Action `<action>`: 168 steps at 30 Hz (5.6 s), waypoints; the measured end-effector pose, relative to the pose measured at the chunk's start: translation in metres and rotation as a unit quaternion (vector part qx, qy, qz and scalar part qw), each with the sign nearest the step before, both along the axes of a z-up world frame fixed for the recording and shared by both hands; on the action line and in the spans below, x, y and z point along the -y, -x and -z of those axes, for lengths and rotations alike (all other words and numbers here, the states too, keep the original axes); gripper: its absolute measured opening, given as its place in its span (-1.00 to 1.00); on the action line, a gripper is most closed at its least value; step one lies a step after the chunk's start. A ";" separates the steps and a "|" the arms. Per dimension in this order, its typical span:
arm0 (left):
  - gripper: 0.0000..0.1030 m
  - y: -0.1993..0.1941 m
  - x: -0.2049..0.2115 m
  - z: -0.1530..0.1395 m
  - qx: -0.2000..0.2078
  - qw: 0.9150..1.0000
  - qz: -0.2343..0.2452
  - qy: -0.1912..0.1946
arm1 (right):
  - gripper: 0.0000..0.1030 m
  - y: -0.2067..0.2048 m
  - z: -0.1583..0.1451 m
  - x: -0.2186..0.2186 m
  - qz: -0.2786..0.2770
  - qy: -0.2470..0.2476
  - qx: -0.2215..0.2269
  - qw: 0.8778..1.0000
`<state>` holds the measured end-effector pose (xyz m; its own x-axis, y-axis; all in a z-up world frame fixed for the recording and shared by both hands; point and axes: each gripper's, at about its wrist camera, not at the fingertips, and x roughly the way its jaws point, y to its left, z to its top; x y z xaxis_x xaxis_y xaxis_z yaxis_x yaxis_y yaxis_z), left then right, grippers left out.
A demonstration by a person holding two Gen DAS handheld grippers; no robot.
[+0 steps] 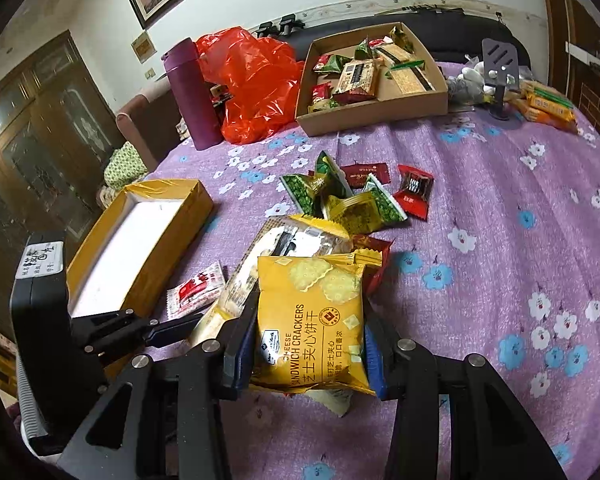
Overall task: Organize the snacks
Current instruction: 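Carry the yellow cracker pack with the right gripper into the white tray, then grasp a long wrapped biscuit with the right gripper and drop it in the tray, then grasp the clear cracker pack with the left gripper while the right gripper grasps a red candy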
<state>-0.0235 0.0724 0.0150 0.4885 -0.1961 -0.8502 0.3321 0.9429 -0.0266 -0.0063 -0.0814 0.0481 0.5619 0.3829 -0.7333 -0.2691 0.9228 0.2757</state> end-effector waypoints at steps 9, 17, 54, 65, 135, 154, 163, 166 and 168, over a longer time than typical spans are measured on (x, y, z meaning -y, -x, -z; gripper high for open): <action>-0.81 0.035 -0.053 -0.030 0.020 0.990 -0.065 0.125 | -0.12 0.025 -0.017 -0.005 -0.028 -0.013 0.022 0.999; -0.80 0.057 -0.104 -0.037 0.021 0.981 -0.107 0.160 | -0.13 0.035 -0.030 -0.054 -0.077 -0.010 0.031 0.996; -0.69 0.078 -0.235 -0.036 0.090 0.939 -0.262 0.205 | -0.13 0.054 -0.021 -0.190 -0.199 0.020 -0.002 0.980; -0.27 0.088 -0.287 -0.030 0.104 0.917 -0.258 0.287 | -0.08 0.055 0.020 -0.280 -0.266 0.041 -0.055 0.962; 0.38 0.050 -0.061 -0.057 0.024 0.987 -0.080 0.140 | 0.09 0.011 0.009 -0.008 -0.096 0.004 -0.003 0.995; 0.38 -0.019 -0.002 -0.035 0.014 0.996 0.021 0.083 | -0.99 0.015 0.040 -0.022 -0.221 0.119 0.003 0.968; 0.40 -0.031 0.038 -0.005 0.034 0.996 0.061 -0.047 | -0.49 0.015 0.038 0.024 -0.167 0.050 -0.029 0.984; 0.34 -0.029 0.041 0.003 0.035 0.996 0.058 -0.062 | -0.43 0.016 0.035 0.032 -0.152 0.024 -0.034 0.987; 0.32 -0.030 0.037 0.002 0.027 0.997 0.050 -0.047 | -0.36 0.022 0.031 0.030 -0.156 0.014 -0.033 0.987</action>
<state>0.0062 0.0356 0.0135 0.5159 -0.1662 -0.8403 0.4231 0.9024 0.0813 -0.0284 -0.1114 0.0167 0.3698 0.5099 -0.7767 -0.5244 0.8046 0.2785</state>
